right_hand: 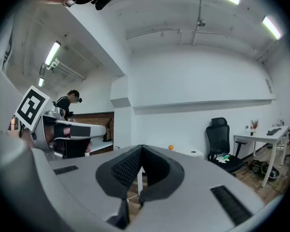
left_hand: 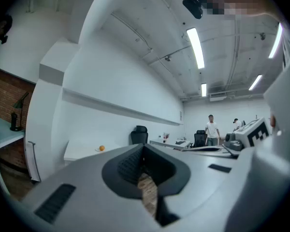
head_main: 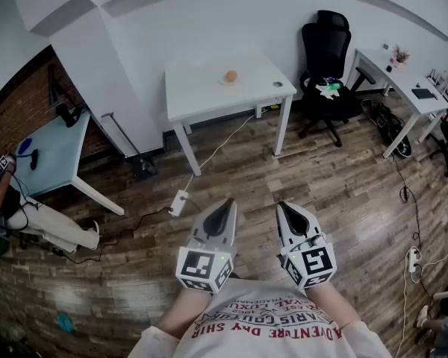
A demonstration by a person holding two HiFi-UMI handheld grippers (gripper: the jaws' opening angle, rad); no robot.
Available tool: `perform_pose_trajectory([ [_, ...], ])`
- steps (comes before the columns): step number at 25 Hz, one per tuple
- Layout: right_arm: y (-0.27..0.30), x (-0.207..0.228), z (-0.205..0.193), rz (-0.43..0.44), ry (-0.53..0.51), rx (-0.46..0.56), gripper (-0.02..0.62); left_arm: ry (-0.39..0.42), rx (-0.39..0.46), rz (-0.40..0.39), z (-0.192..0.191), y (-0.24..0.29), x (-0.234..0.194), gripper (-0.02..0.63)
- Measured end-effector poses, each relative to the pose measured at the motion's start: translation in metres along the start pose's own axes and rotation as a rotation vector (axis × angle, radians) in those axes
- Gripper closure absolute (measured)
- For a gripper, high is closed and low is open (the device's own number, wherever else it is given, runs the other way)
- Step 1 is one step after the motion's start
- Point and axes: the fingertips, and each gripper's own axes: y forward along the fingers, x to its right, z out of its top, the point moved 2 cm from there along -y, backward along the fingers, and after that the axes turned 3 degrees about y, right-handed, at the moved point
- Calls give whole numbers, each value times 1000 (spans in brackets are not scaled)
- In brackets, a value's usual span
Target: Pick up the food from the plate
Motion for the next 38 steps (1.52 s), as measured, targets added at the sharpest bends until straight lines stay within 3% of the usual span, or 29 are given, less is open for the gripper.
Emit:
perform_pose_trajectory([
  [17,-7,4,-16,15,23,-25,586,-23,-31,16,-17,3,5,600],
  [23,13,10,-34,23,40,-69,586,-77,-78,29,-42,12,-7,600],
  [30,81,33,-42,-3,80,-97,586,-53,-96,30,-50,62,-58,600],
  [38,198,64,-23,-82,79,-102,586,-85,-85,-38,-34,157,-157,600],
])
